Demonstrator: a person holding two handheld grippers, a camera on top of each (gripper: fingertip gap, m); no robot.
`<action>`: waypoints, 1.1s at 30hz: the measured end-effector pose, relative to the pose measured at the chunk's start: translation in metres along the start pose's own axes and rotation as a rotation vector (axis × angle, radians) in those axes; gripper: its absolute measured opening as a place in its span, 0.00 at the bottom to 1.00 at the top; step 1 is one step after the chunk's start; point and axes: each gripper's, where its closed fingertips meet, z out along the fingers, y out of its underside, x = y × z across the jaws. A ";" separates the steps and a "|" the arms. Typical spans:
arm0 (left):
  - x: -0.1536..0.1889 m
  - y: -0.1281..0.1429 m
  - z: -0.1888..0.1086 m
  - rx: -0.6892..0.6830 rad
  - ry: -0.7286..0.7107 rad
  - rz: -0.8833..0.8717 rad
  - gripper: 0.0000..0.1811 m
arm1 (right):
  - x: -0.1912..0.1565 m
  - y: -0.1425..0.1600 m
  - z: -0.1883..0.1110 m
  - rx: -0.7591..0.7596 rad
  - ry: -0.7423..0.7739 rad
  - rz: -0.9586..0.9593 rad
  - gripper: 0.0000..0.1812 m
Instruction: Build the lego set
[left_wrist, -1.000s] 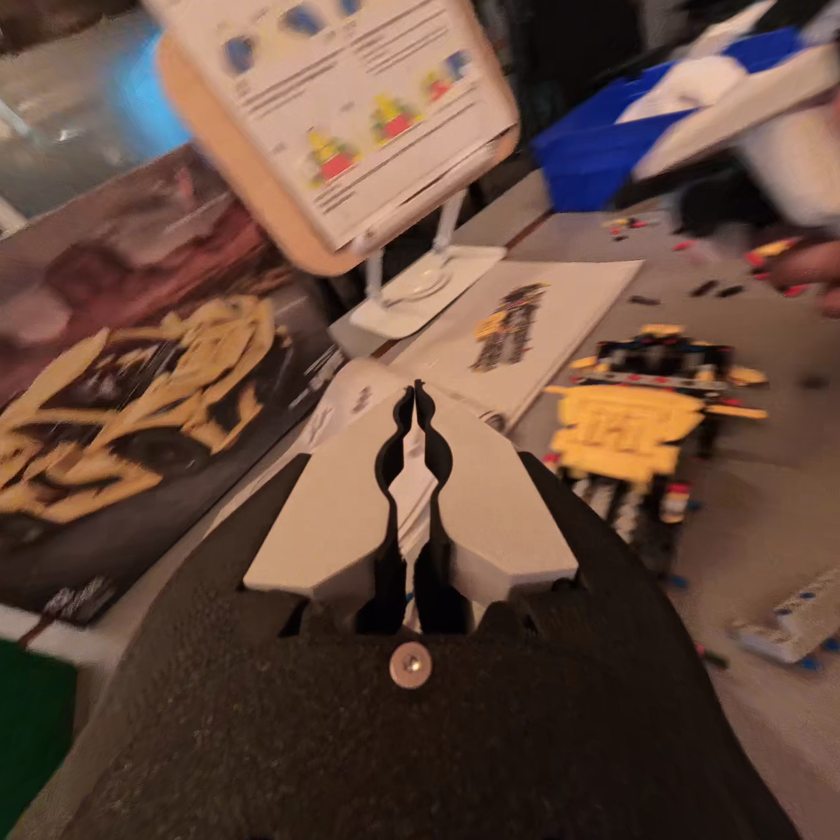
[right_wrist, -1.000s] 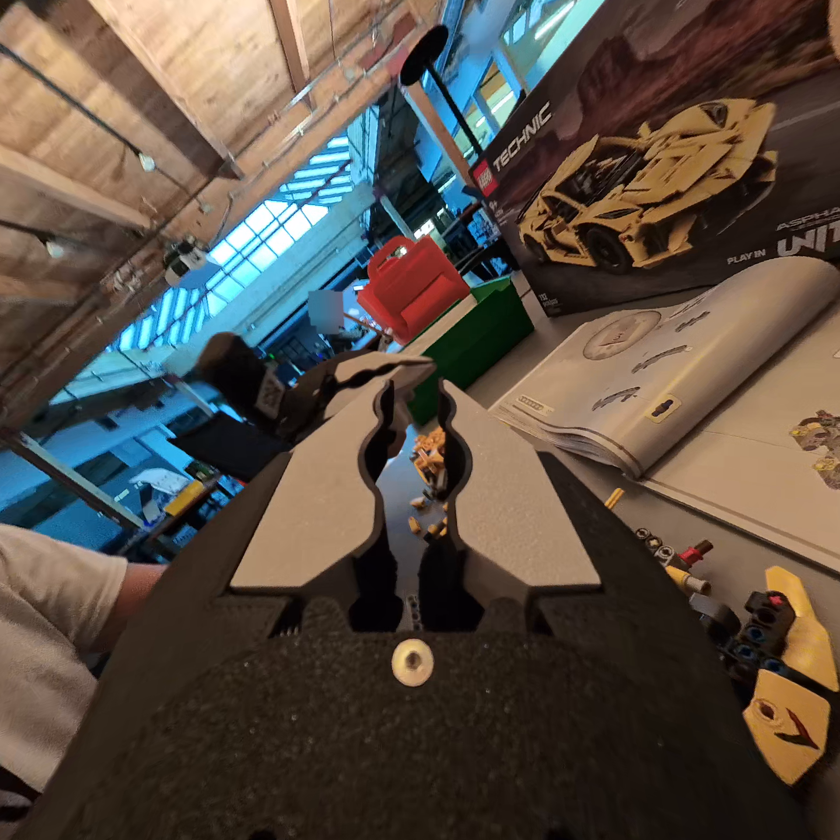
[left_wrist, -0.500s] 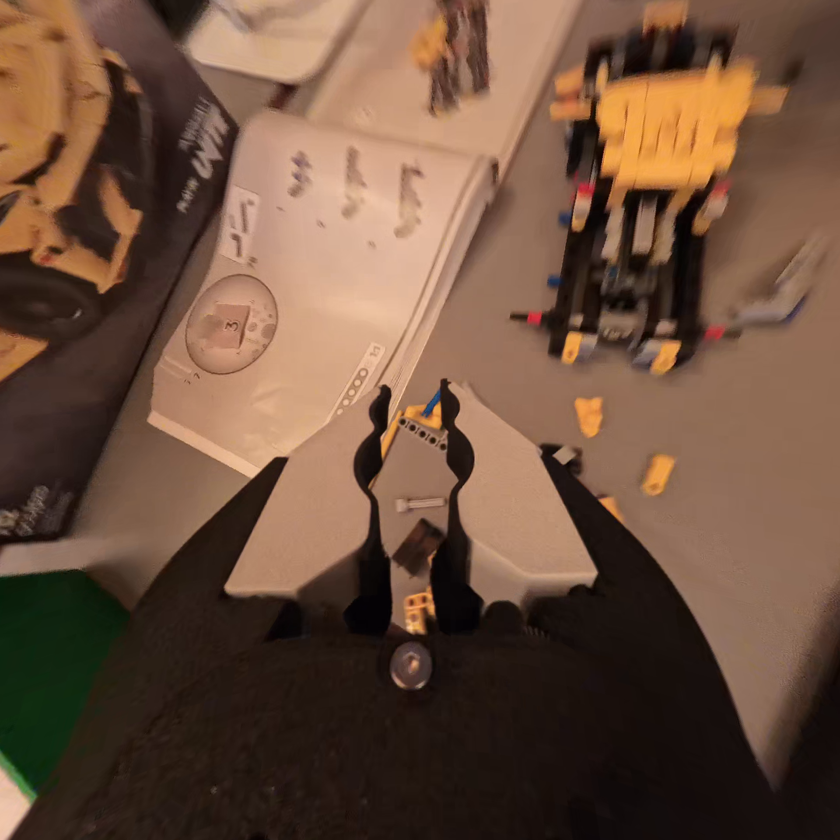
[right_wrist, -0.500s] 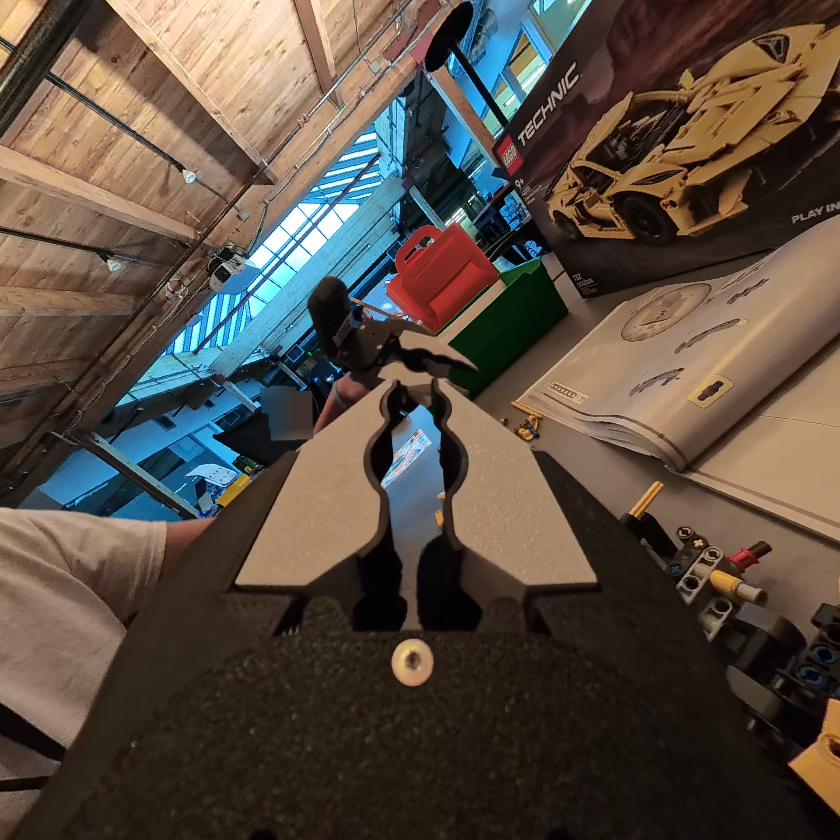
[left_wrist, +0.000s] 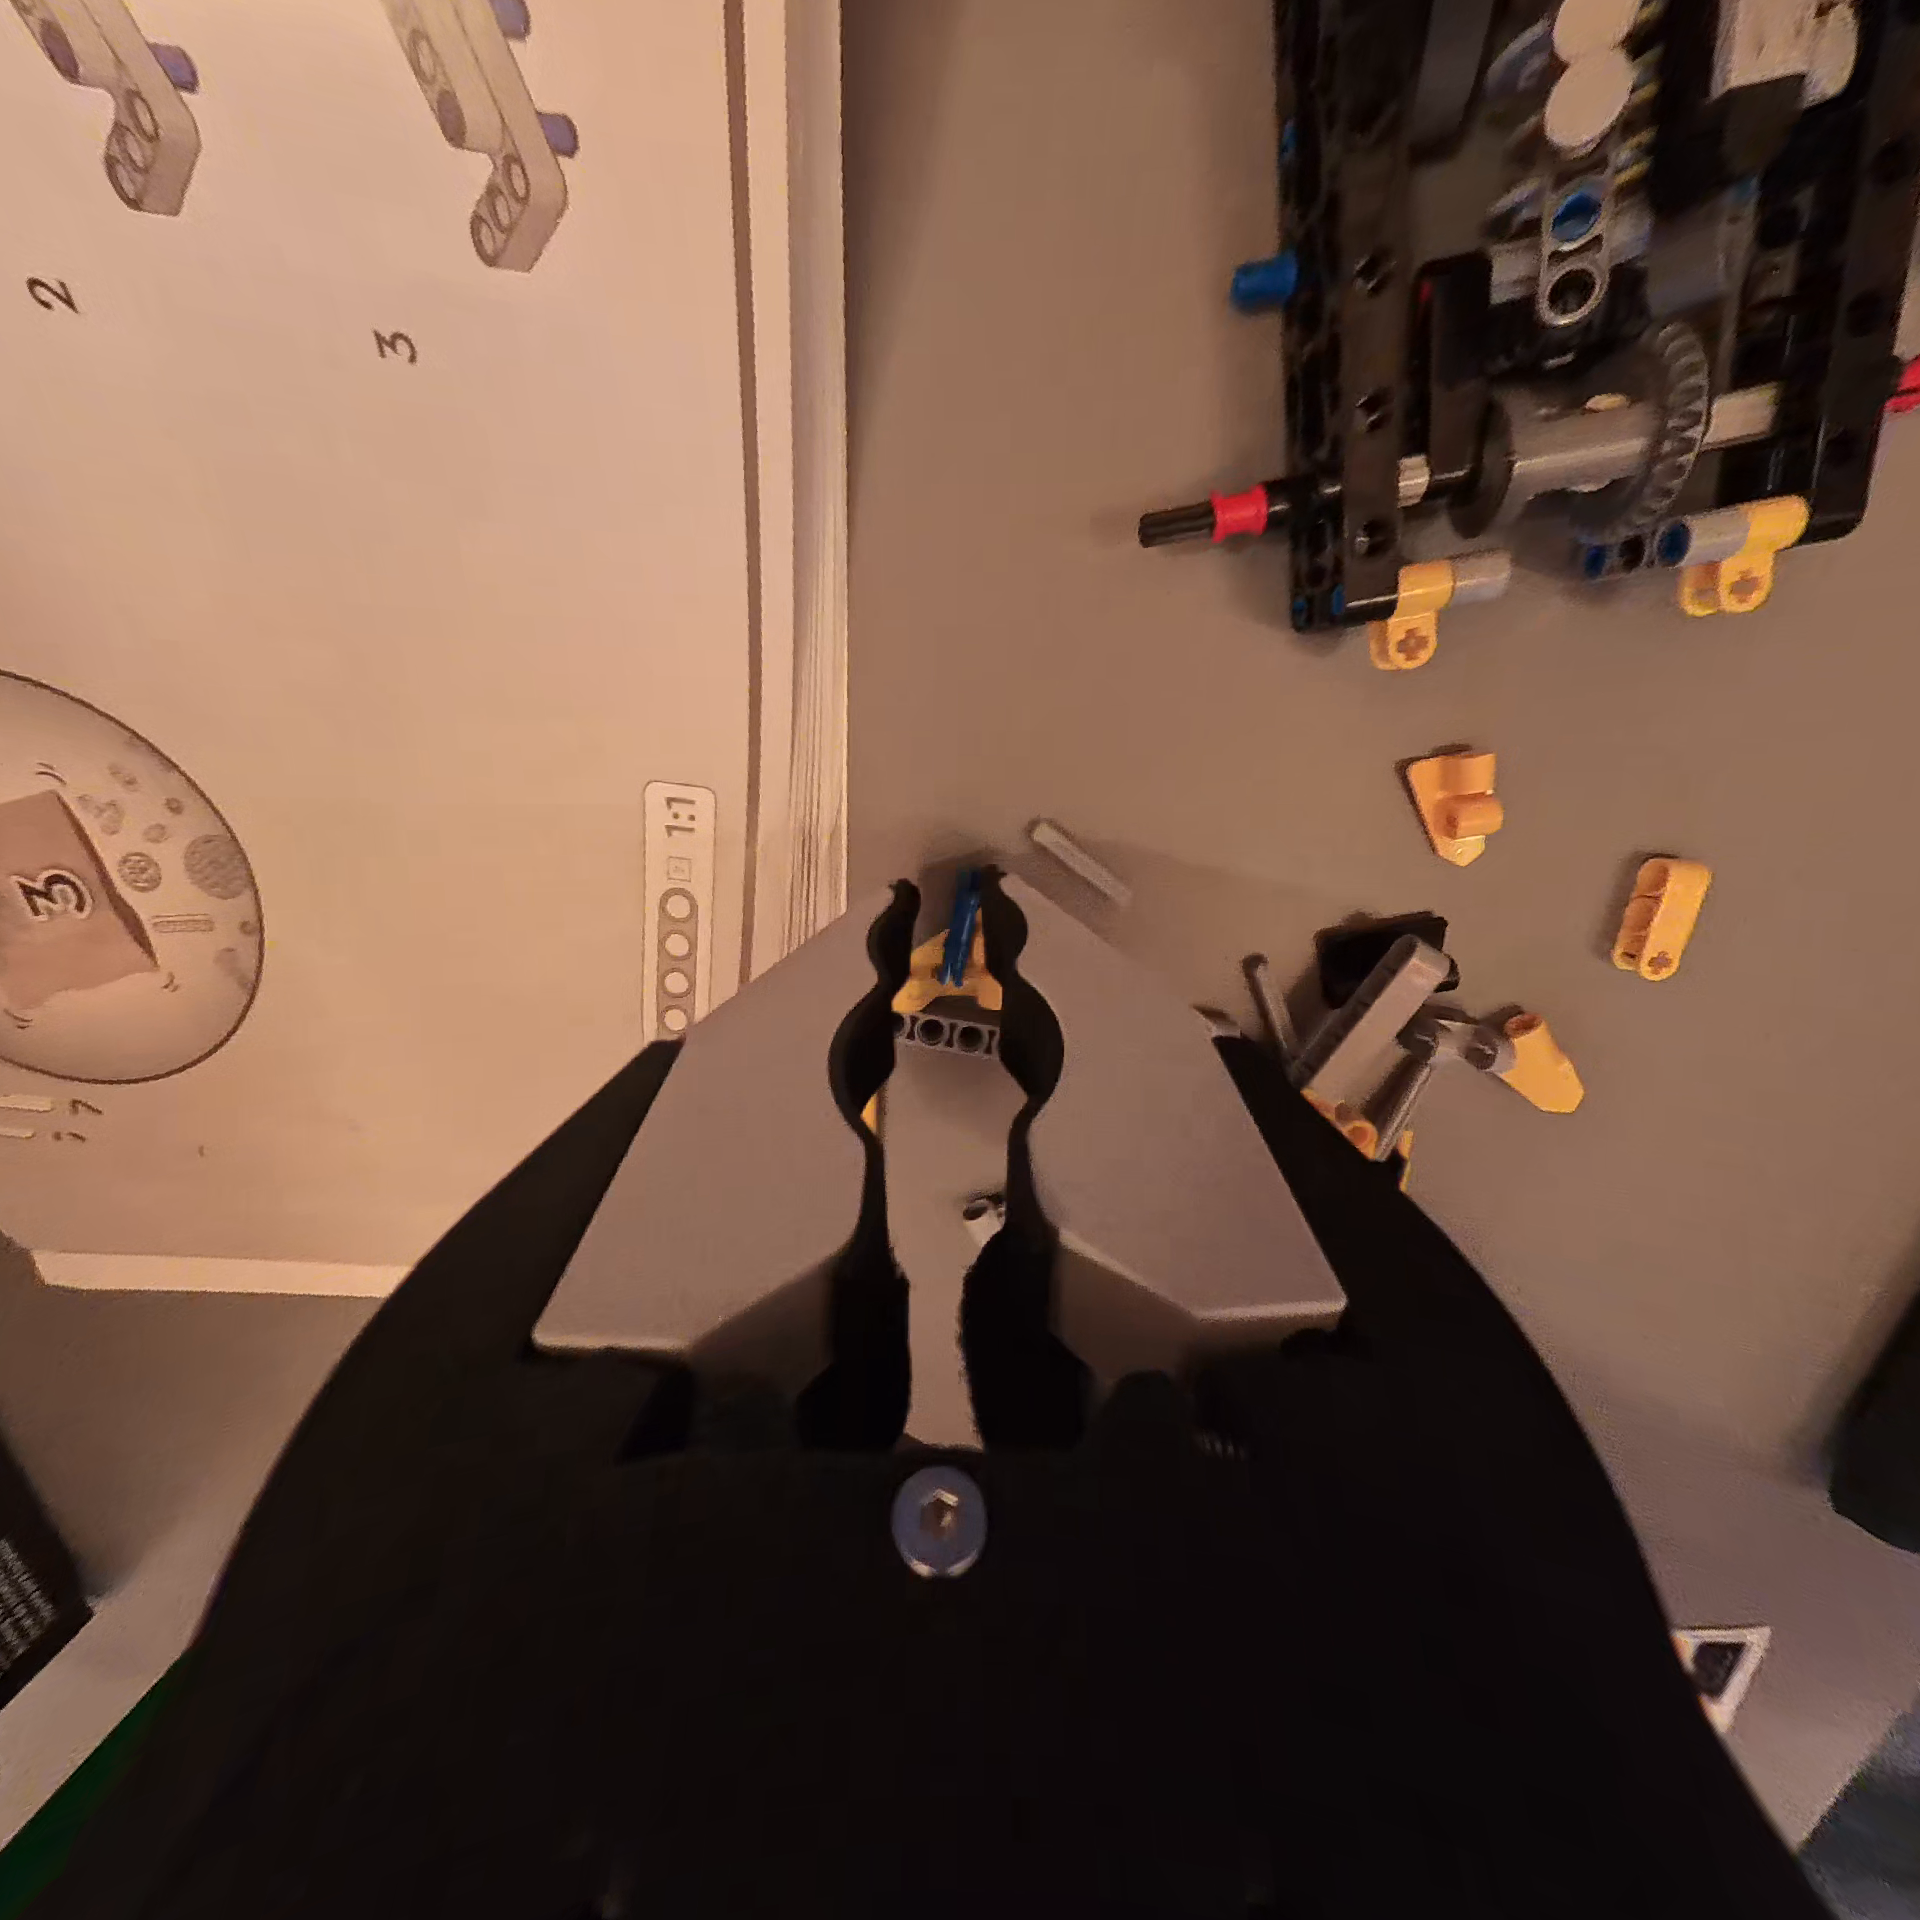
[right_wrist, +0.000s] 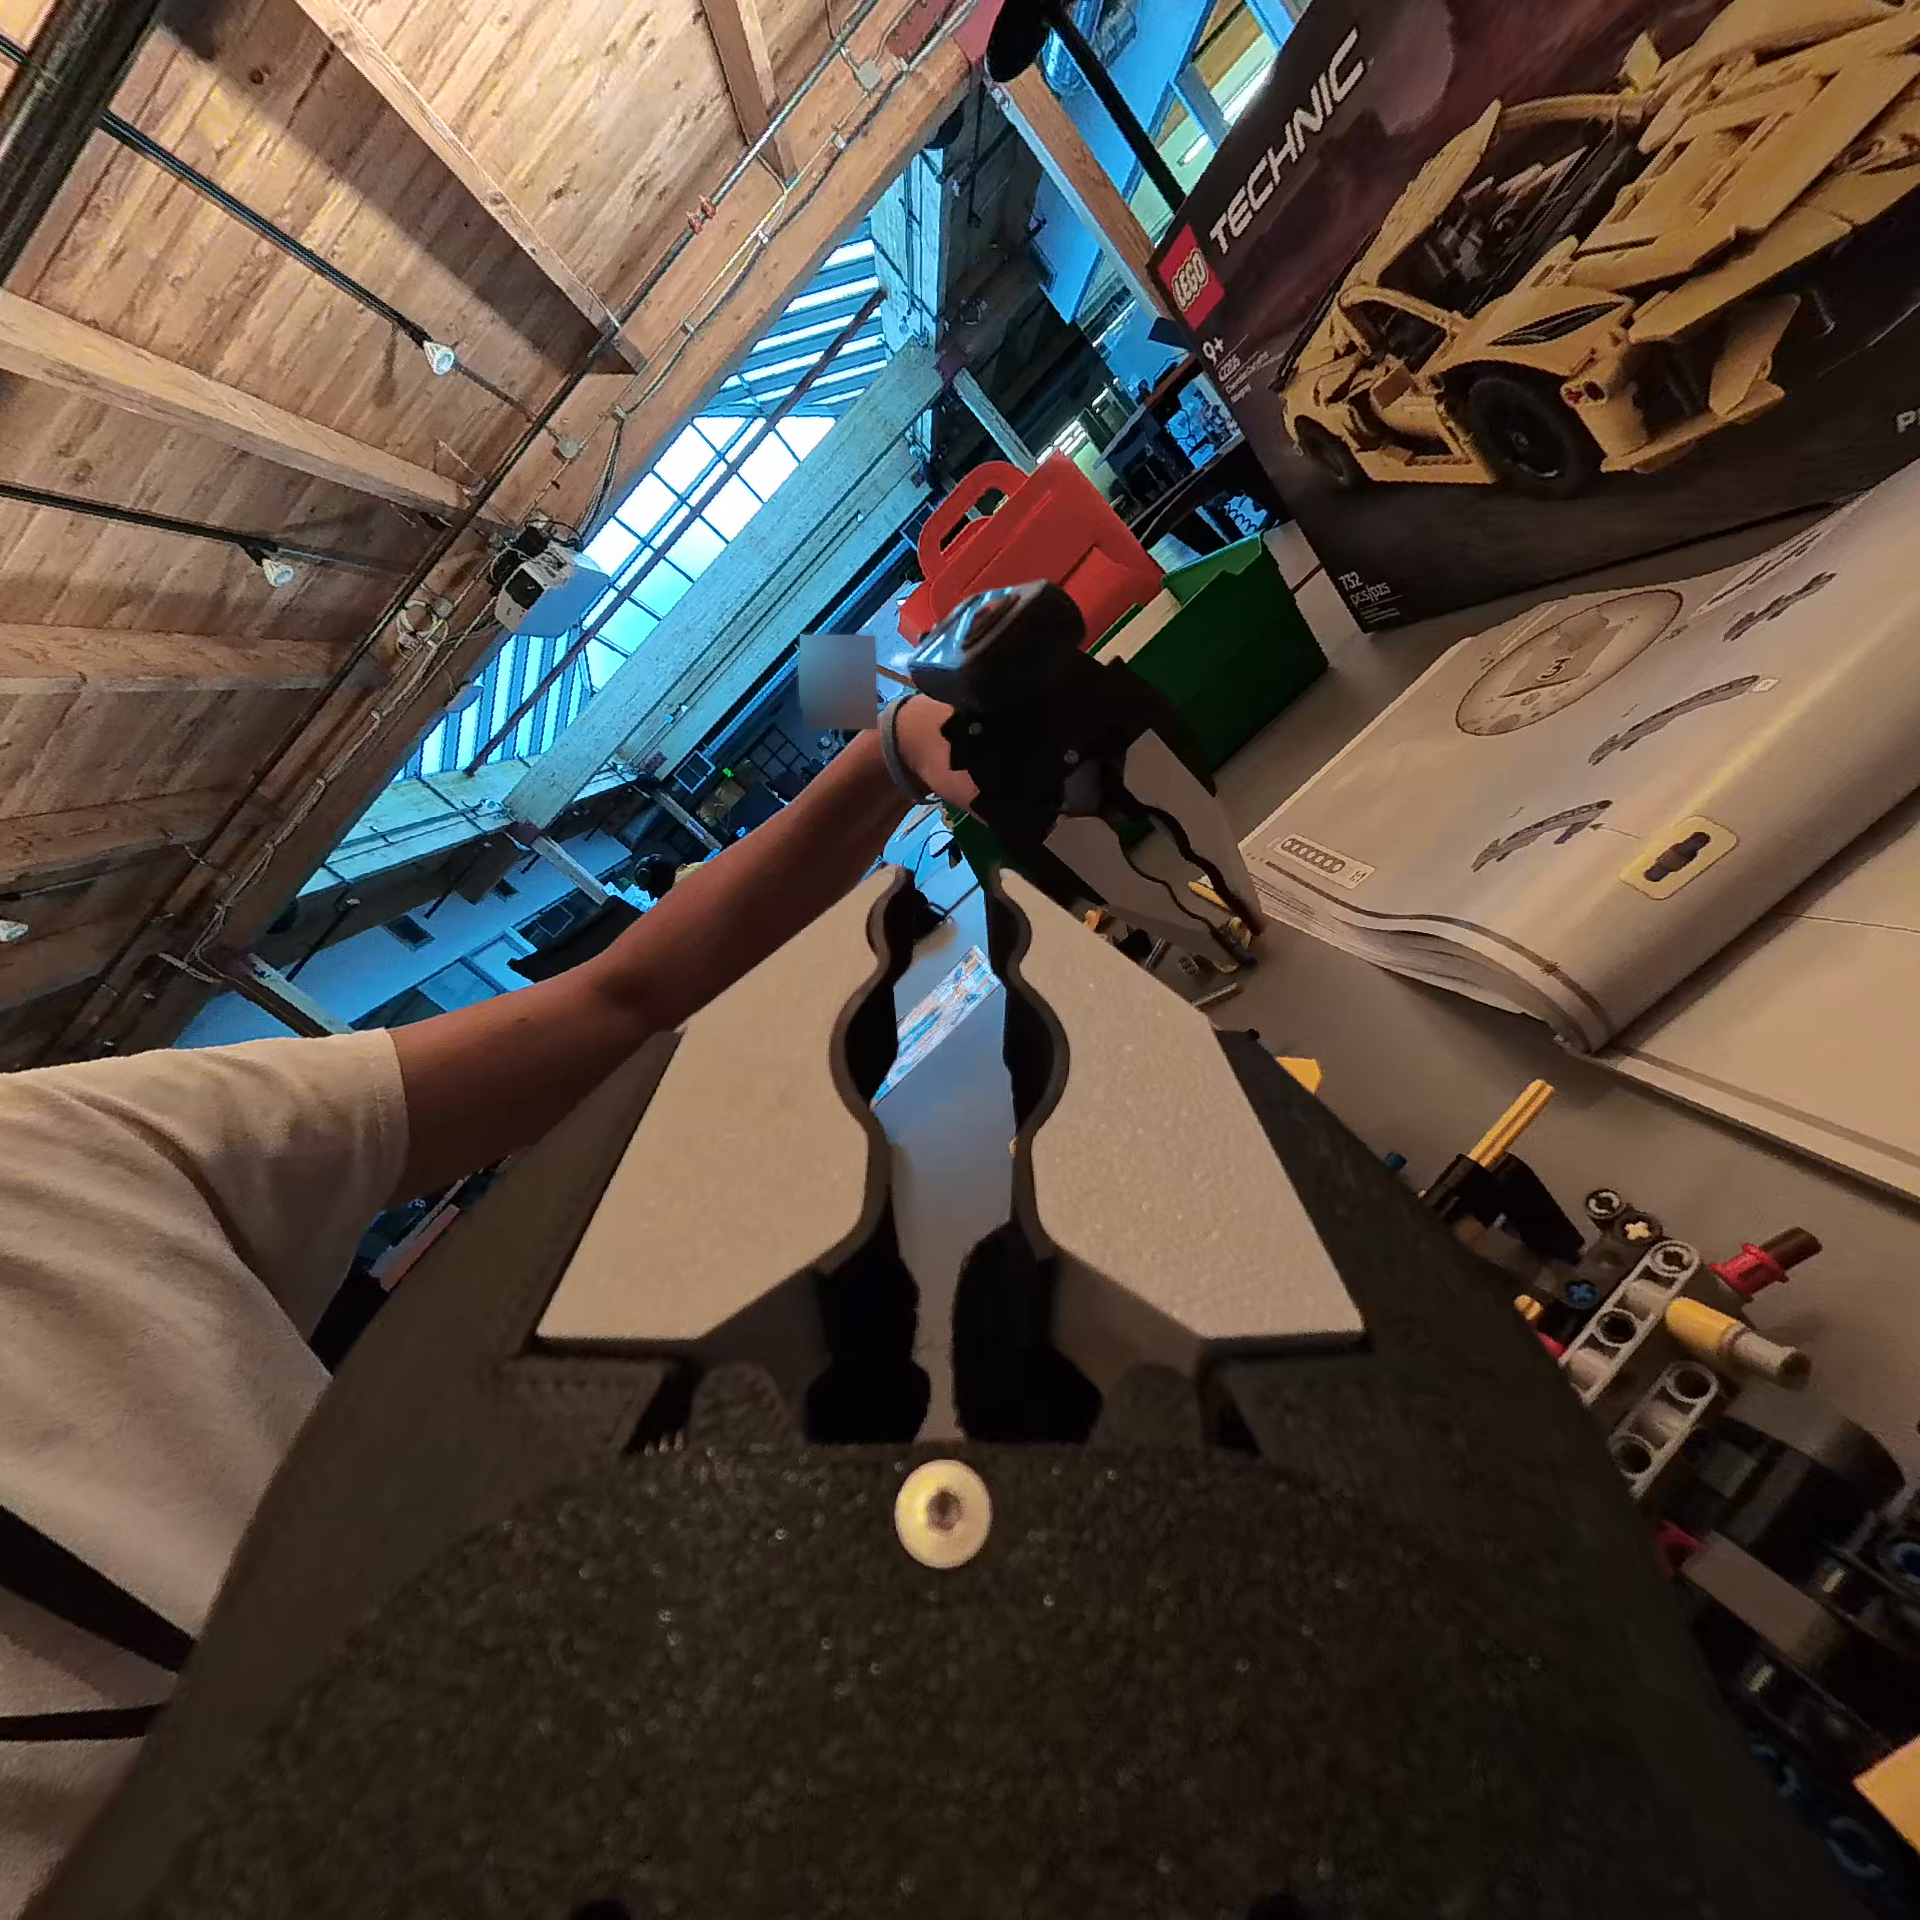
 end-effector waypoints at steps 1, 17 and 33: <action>0.002 0.001 0.001 -0.006 0.018 -0.009 0.05 | 0.000 -0.001 -0.001 0.003 -0.002 0.002 0.06; 0.017 -0.165 -0.168 1.392 0.343 -0.465 0.02 | -0.004 -0.007 0.003 -0.005 0.114 -0.275 0.15; 0.100 -0.220 -0.150 1.507 0.574 -0.330 0.02 | -0.047 0.009 0.007 -0.068 -0.146 -0.230 0.02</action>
